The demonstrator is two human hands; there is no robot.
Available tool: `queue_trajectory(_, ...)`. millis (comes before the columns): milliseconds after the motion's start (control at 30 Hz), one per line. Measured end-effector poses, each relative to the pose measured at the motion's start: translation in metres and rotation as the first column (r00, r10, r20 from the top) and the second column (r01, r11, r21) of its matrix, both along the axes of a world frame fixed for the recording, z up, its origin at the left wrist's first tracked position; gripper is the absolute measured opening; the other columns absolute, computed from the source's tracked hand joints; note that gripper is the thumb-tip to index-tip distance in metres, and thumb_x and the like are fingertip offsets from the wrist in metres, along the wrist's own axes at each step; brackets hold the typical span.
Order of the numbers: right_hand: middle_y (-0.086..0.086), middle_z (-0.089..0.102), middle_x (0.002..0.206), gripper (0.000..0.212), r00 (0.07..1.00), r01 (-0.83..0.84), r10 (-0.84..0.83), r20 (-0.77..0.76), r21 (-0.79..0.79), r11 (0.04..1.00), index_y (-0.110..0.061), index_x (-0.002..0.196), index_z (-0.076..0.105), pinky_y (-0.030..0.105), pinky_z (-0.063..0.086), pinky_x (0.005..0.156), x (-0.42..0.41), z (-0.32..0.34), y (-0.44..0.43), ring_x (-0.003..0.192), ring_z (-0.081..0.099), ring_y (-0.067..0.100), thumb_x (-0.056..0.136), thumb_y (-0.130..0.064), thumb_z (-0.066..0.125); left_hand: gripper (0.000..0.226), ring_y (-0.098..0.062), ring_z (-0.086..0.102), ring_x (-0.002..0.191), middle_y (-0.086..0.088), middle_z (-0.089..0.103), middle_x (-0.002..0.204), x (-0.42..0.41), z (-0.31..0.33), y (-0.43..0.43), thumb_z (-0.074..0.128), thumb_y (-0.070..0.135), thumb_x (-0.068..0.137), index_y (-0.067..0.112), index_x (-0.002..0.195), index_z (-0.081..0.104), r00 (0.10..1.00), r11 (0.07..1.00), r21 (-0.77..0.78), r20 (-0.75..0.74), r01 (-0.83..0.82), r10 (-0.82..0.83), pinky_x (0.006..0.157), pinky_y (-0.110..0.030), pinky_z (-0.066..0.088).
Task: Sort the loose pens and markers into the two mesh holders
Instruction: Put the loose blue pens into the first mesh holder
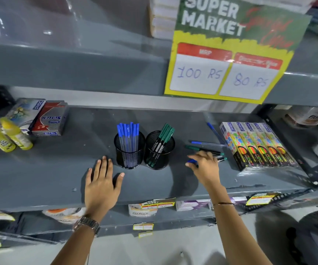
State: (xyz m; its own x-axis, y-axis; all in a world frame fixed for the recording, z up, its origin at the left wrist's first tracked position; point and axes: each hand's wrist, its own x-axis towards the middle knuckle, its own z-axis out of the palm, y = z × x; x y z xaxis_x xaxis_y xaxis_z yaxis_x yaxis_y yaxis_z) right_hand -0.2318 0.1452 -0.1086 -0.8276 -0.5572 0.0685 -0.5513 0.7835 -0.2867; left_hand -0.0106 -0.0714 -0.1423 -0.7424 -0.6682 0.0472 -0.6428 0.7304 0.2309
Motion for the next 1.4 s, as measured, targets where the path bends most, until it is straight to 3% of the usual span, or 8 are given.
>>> queue_trajectory(333,0.002,0.066,0.107,0.016,0.995,-0.094,0.093,-0.016,-0.017,0.995,-0.019,0.098,0.069,0.036,0.033,0.086,-0.012,0.000,-0.001,0.106,0.048,0.026,0.084,-0.027,0.066,0.080,-0.031,0.036,0.134,-0.016,0.041,0.144,-0.001,-0.001,0.000,0.007,0.059,0.089,0.003,0.135,0.041,1.000,1.000,-0.021,-0.001,-0.007,0.007,0.110,-0.049,0.025)
queue_trajectory(500,0.005,0.069,0.095,0.012,0.986,-0.112,0.071,-0.150,-0.286,0.952,-0.016,0.087,0.070,0.039,0.040,0.078,-0.008,0.025,-0.006,0.095,0.055,0.032,0.079,-0.025,0.072,0.078,-0.030,0.035,0.135,-0.015,0.041,0.145,-0.001,-0.002,0.000,0.009,0.058,0.089,0.003,0.136,0.041,1.000,1.000,-0.023,-0.005,-0.013,0.013,0.111,-0.048,0.026)
queue_trajectory(600,0.002,0.071,0.087,0.011,0.992,-0.064,-0.009,-0.129,-0.554,0.830,-0.016,0.084,0.071,0.051,0.048,0.075,-0.001,0.054,-0.017,0.088,0.058,0.030,0.077,-0.024,0.074,0.077,-0.029,0.034,0.136,-0.015,0.039,0.146,0.000,-0.002,0.000,0.012,0.057,0.089,0.004,0.137,0.039,1.000,0.999,-0.029,-0.011,-0.013,0.013,0.111,-0.048,0.025)
queue_trajectory(733,-0.009,0.065,0.083,0.011,0.979,0.004,-0.176,-0.102,-0.856,0.517,-0.021,0.083,0.070,0.049,0.047,0.081,0.022,0.097,-0.043,0.089,0.057,0.021,0.077,-0.028,0.073,0.077,-0.029,0.035,0.136,-0.014,0.040,0.145,0.000,0.000,0.001,0.009,0.057,0.089,0.004,0.137,0.040,1.000,0.999,-0.032,-0.020,-0.011,0.010,0.111,-0.047,0.025)
queue_trajectory(933,-0.005,0.071,0.081,0.011,0.925,-0.228,-0.218,-0.311,-0.914,0.336,-0.018,0.082,0.069,0.037,0.048,0.073,0.069,0.138,-0.119,0.084,0.053,0.015,0.080,-0.029,0.069,0.077,-0.024,0.022,0.141,-0.010,0.026,0.153,0.000,-0.005,-0.001,0.011,0.059,0.086,0.009,0.143,0.028,0.999,1.000,-0.001,-0.045,-0.012,0.011,0.116,-0.043,0.014)
queue_trajectory(1033,-0.003,0.072,0.079,0.010,0.966,-0.182,-0.101,-0.240,-0.899,0.398,-0.018,0.081,0.069,0.043,0.049,0.069,0.085,0.127,-0.147,0.082,0.056,0.021,0.080,-0.027,0.070,0.077,-0.022,0.016,0.143,-0.008,0.020,0.155,-0.001,-0.009,-0.002,0.009,0.059,0.086,0.011,0.145,0.022,0.999,1.000,0.003,-0.039,-0.020,0.020,0.116,-0.041,0.010)
queue_trajectory(1200,0.002,0.072,0.074,0.010,0.976,-0.188,0.055,-0.211,-0.688,0.701,-0.017,0.076,0.068,0.042,0.049,0.067,0.093,0.086,-0.169,0.078,0.058,0.030,0.080,-0.025,0.072,0.077,-0.022,0.015,0.143,-0.008,0.019,0.155,0.000,-0.010,-0.004,0.009,0.059,0.086,0.010,0.145,0.021,0.998,1.000,0.023,-0.061,-0.011,0.012,0.117,-0.041,0.009)
queue_trajectory(1400,0.006,0.069,0.080,0.013,0.986,-0.128,0.043,-0.161,-0.562,0.817,-0.016,0.085,0.067,0.045,0.050,0.069,0.087,0.065,-0.174,0.083,0.055,0.030,0.085,-0.030,0.066,0.075,-0.021,0.016,0.143,-0.007,0.020,0.155,0.001,-0.009,-0.004,0.011,0.058,0.087,0.010,0.145,0.022,0.997,1.000,0.027,-0.071,-0.007,0.009,0.117,-0.040,0.008)
